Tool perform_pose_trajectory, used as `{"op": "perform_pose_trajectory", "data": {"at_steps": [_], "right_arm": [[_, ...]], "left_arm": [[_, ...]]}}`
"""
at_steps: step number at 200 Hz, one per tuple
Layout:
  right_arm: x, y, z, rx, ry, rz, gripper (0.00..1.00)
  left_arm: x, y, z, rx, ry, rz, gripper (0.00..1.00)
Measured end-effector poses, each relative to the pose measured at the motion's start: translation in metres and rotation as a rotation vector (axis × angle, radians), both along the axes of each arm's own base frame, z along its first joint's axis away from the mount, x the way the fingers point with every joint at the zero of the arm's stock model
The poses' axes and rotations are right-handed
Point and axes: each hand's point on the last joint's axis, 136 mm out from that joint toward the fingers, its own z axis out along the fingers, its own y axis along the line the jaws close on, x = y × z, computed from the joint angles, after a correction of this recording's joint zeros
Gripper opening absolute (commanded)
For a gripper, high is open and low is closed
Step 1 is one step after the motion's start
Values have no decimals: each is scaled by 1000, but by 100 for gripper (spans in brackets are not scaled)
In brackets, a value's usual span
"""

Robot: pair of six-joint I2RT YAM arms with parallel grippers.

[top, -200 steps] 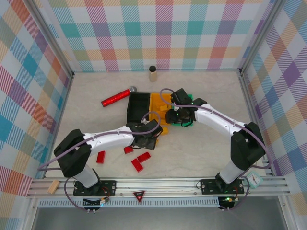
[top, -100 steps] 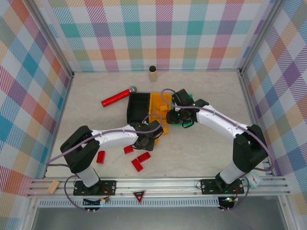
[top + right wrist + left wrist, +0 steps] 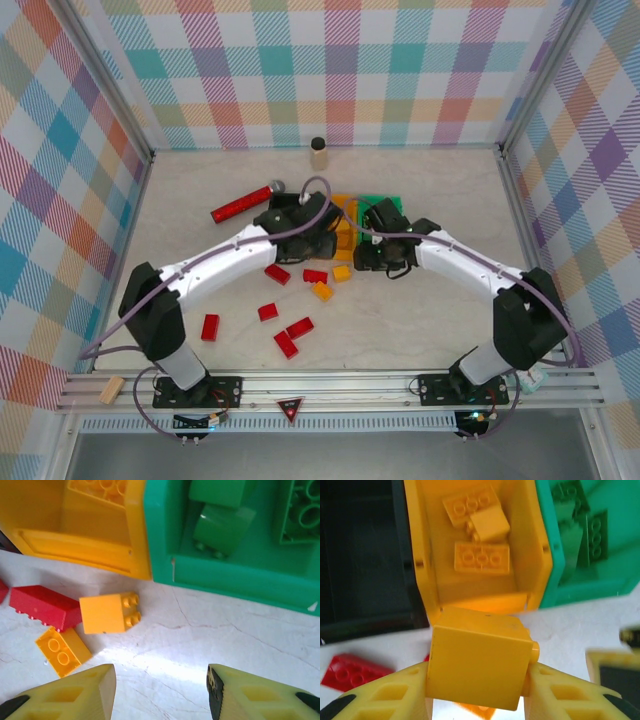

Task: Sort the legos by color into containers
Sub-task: Place the lego in the container, then pick up the lego from the center of the table.

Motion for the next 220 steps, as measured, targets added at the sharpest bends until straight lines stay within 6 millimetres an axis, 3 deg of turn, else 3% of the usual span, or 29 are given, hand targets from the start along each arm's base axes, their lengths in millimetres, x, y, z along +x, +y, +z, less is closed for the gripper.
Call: {"op": "perform_pose_trajectory", "data": {"at_steps": [16, 38, 62, 68, 91, 130, 156, 177, 185, 220], "right_arm": [[-8, -4, -1, 12, 6, -13, 52], [-19, -6, -4, 49, 13, -24, 52], [-30, -6, -11, 77, 34, -27, 54], [-34, -5, -14, 79, 42, -25, 56], [-47, 11, -19, 93, 47, 33, 61], [-73, 64, -34, 68, 70, 215, 66], [-75, 97, -46, 15, 70, 300, 69], [-68, 111, -47, -25, 44, 330, 69], [-64, 113, -48, -41, 34, 332, 69], [-51, 117, -58, -112, 22, 349, 68]], "left_arm": [[21, -6, -4, 8, -1, 8, 49], [40, -12, -25, 36, 30, 3, 56], [47, -14, -42, 61, 62, -7, 63], [47, -13, -43, 61, 64, -11, 68], [47, -12, -37, 50, 56, -16, 68], [22, 15, -11, 2, 15, 8, 68], [0, 47, 4, -21, -16, 56, 68], [-13, 74, -2, -11, -24, 115, 68], [-20, 84, -8, -6, -21, 135, 72], [-49, 119, -36, 12, 23, 203, 71]]}}
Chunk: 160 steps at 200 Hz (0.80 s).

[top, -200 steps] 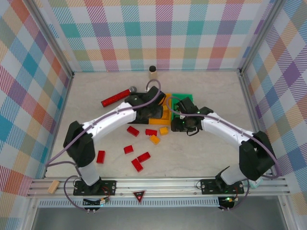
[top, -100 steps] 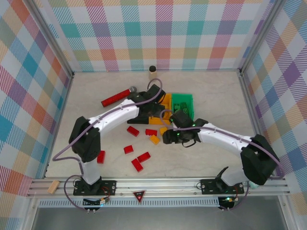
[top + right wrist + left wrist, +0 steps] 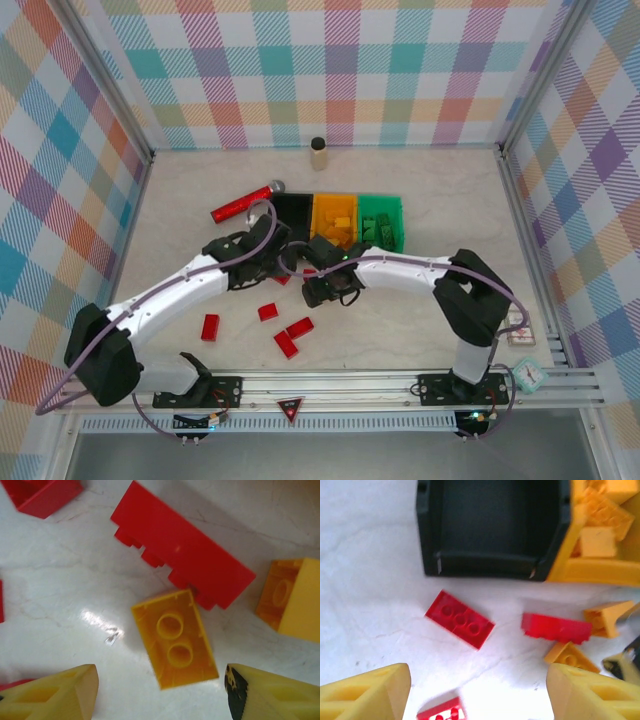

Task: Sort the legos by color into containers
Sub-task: Pick up the lego from the center of the table.

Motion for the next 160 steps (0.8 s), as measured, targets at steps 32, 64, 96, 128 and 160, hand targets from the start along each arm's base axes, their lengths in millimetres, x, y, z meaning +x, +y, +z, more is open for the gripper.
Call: {"op": "perform_pose_trajectory", "data": {"at_steps": [32, 64, 96, 128, 160], "right_arm": [[8, 3, -18, -65, 9, 9, 61], [9, -1, -26, -96, 10, 17, 38], [9, -1, -24, -94, 9, 17, 33], [11, 3, -3, -50, -21, 18, 34], [29, 10, 38, 33, -85, 12, 35]], "left_arm": [[-5, 21, -21, 26, 42, 68, 71], [-9, 27, -28, 36, 57, 88, 71], [-9, 28, -29, 38, 57, 94, 71], [-10, 28, -31, 29, 61, 103, 71], [-13, 26, -37, 7, 74, 106, 71]]}}
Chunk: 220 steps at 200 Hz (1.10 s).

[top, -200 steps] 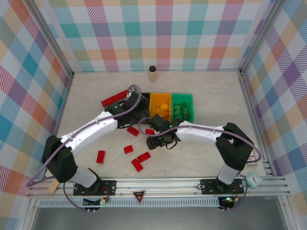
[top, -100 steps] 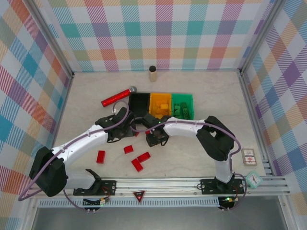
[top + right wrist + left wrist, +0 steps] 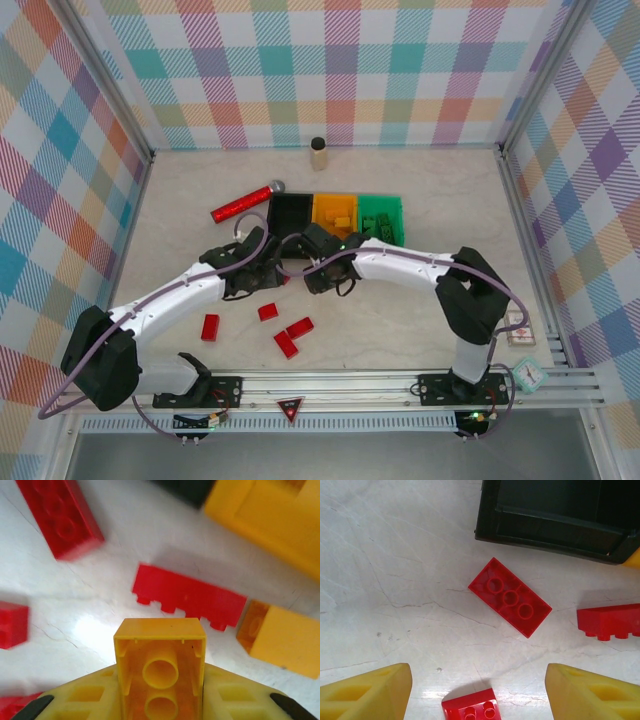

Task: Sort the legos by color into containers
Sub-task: Pick up the lego from the center of the table, then place the lego in the container, then pick up the lego from the center of the table.

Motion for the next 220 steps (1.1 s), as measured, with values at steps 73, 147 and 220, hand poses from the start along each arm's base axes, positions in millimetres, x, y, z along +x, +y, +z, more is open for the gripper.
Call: {"op": "perform_pose_trajectory", "data": {"at_steps": [73, 147, 220], "right_arm": [[112, -17, 53, 103, -111, -187, 44], [108, -27, 34, 92, -63, -170, 59], [7, -54, -12, 46, 75, -119, 59]], "left_arm": [[-11, -4, -10, -57, 31, 2, 71], [-12, -4, -6, -69, 20, 1, 71], [-9, -4, -6, -79, -2, 15, 71]]}}
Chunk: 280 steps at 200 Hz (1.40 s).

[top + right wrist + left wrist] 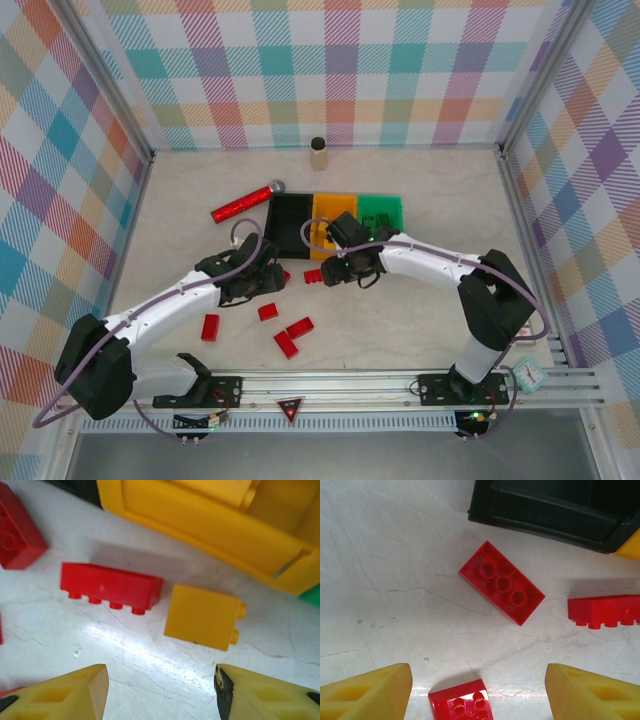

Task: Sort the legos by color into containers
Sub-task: Pick up the lego from the center of the table, then place the lego in the container.

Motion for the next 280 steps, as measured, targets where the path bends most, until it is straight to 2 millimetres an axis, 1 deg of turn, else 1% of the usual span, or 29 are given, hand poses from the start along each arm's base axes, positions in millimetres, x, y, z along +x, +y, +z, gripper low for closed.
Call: {"op": "perform_pose_trajectory", "data": {"at_steps": [11, 26, 52, 80, 95, 107, 120, 132, 163, 183, 199, 211, 238, 256, 270, 280], "right_arm": [[-4, -5, -8, -17, 16, -14, 60], [-4, -9, -15, -38, 24, -29, 62], [5, -8, -28, -73, 29, -50, 62], [15, -1, -35, -90, 24, -55, 60], [22, 3, -36, -96, 14, -59, 56], [25, 5, -36, -98, 8, -59, 48], [26, 4, -37, -100, 8, -59, 42], [26, 5, -36, -97, 6, -60, 41], [25, 4, -33, -94, 4, -60, 41], [23, 1, -22, -86, -5, -60, 42], [24, 0, -4, -72, -32, -59, 42], [29, 1, 11, -62, -60, -55, 43], [54, 10, 46, -13, -133, -60, 43], [81, 12, 70, 23, -181, -84, 44], [102, 14, 80, 38, -205, -103, 45], [115, 15, 81, 44, -211, -116, 47]], "left_arm": [[0, 0, 0, 0, -1, 0, 71], [0, 0, 0, 0, 0, 0, 71], [0, 0, 0, 1, 0, 1, 71], [0, 1, 3, -6, -11, 6, 71], [-1, 3, 7, -12, -27, 11, 71], [-2, 5, 10, -15, -37, 13, 71], [-2, 6, 11, -13, -43, 16, 71], [-3, 7, 10, -7, -45, 19, 71], [-3, 9, 8, 2, -44, 22, 71], [-3, 10, 8, 4, -43, 23, 71], [-3, 9, 7, 4, -41, 23, 71], [-3, 9, 7, 1, -41, 24, 71], [-3, 9, 7, -1, -39, 29, 71], [-3, 9, 7, -5, -37, 38, 71], [-6, 11, 6, 0, -26, 42, 71], [-9, 13, 4, 10, -11, 44, 71]]}}
